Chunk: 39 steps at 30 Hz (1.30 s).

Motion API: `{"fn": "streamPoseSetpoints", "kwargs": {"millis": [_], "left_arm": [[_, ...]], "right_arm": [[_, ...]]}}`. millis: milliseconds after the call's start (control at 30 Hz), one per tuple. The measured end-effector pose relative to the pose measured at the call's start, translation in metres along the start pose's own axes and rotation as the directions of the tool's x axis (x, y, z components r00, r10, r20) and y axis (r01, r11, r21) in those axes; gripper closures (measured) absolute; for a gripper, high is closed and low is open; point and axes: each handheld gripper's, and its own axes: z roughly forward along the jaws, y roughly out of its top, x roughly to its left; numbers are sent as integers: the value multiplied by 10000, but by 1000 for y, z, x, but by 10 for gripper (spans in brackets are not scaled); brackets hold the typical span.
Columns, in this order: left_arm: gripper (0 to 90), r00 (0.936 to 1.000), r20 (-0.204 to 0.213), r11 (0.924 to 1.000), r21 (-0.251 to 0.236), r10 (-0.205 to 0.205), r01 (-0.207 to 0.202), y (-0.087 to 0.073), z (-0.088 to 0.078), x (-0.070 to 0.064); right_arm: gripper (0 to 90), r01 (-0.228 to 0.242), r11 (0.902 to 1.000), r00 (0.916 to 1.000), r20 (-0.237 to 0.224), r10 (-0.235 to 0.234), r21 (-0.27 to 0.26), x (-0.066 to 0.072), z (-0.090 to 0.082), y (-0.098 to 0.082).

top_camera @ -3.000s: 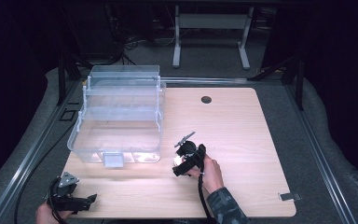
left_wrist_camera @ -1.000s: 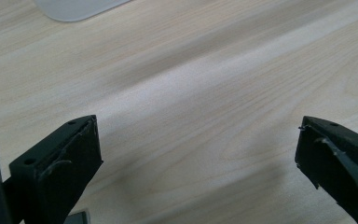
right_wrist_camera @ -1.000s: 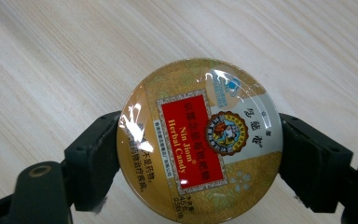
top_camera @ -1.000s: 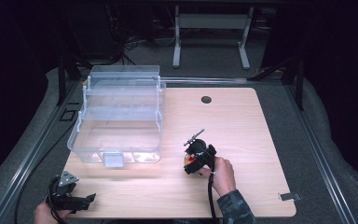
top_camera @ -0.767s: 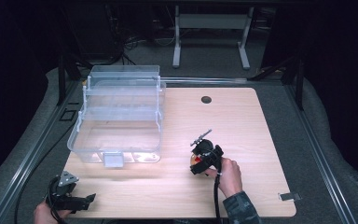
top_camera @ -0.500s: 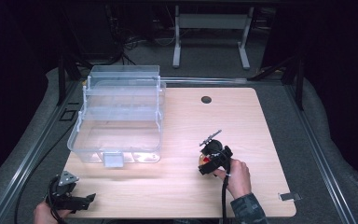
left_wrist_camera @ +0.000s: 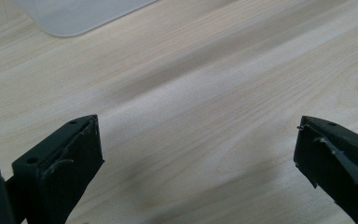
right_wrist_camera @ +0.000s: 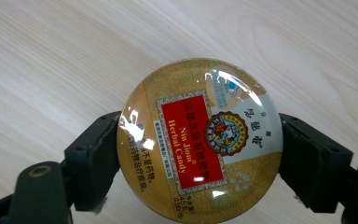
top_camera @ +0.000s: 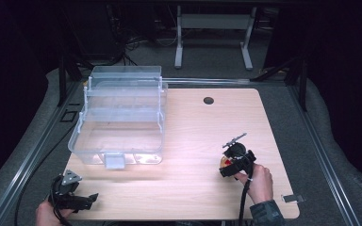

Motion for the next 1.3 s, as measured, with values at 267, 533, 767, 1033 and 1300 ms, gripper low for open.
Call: {"fn": "streamPoseSetpoints", "kwargs": {"millis": [267, 533, 767, 1033, 1300], "left_arm": [[12, 9999, 59, 9998, -125, 152, -151, -1, -1, -1], [46, 10000, 67, 9991, -408, 69, -66, 1, -3, 0], [27, 10000, 39, 9992, -394, 68, -67, 4, -5, 2], [17, 9995, 252, 9985, -493, -212, 224, -1, -4, 5], [0, 9970, 130, 9955, -553, -765, 771, 1, -6, 10]], "right_arm": [[200, -934, 9955, 9954, 220, 930, 147, -32, -6, -28], [200, -1978, 9797, 9788, 617, 1955, 328, -67, -5, -59], [200, -2641, 9630, 9626, 777, 2596, 540, -88, 2, -80], [199, -3114, 9481, 9472, 1008, 3043, 641, -100, 6, -94], [198, -3232, 9432, 9440, 961, 3157, 763, -102, 10, -98]]}}
